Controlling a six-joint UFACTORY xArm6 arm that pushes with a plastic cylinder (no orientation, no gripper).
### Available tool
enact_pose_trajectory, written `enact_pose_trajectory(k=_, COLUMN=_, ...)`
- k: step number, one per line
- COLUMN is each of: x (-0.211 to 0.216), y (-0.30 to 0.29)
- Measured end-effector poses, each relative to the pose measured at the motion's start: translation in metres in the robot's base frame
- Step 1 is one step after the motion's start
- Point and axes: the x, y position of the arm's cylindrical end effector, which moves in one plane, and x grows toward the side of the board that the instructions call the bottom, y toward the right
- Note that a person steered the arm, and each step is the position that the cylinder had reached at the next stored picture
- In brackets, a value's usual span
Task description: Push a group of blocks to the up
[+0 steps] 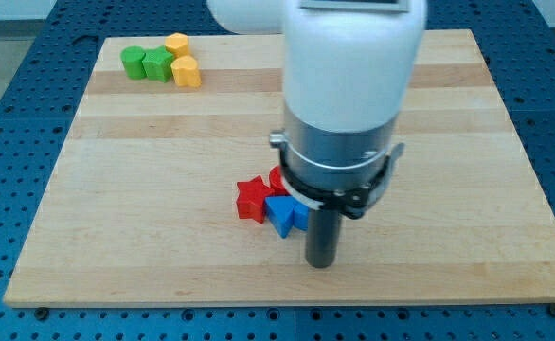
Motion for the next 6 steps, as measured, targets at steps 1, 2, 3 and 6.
enact_pose_trajectory(k=1, x=-0.014, y=-0.013)
enact_pose_trajectory(k=2, x=-0.034, y=-0.021)
enact_pose_trajectory(k=3, x=-0.052, y=-0.031)
enact_pose_trajectory(k=6, x=-0.085, y=-0.055)
